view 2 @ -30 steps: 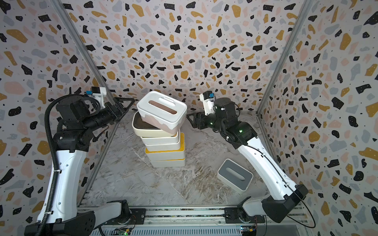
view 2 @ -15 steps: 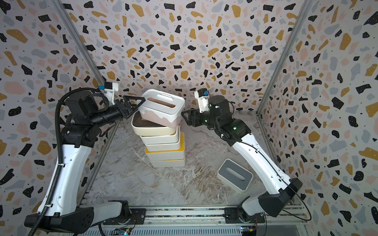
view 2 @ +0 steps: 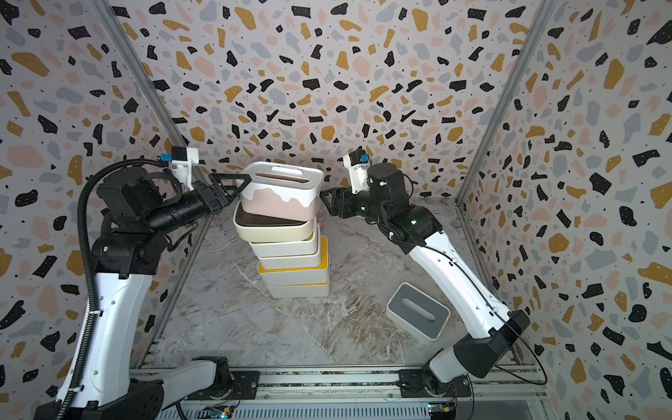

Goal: Stack the tissue boxes
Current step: Place the tissue box at the tissue box.

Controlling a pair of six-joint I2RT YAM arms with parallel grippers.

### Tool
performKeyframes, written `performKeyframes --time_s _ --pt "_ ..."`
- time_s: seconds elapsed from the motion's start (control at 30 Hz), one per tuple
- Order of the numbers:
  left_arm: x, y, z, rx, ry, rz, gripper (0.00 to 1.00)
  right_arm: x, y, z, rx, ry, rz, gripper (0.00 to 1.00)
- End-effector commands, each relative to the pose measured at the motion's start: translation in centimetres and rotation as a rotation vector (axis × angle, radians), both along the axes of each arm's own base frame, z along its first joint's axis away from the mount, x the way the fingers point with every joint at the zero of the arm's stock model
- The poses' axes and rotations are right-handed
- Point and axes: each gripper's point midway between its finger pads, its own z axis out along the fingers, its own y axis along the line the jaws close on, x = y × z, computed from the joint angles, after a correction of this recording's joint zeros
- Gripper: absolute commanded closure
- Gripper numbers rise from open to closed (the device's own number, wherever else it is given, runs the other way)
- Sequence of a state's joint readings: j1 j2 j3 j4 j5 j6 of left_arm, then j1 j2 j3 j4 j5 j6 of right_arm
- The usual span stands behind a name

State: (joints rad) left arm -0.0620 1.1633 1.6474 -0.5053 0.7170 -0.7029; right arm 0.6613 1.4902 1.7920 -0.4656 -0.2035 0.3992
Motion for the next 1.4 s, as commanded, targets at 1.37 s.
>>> performKeyframes --time_s 1.37 --pt "-2.5 2.3 -2.7 0.142 0.027 0.156 0.01 -1.3 1.0 0.2 0.007 -0.05 0.039 0.18"
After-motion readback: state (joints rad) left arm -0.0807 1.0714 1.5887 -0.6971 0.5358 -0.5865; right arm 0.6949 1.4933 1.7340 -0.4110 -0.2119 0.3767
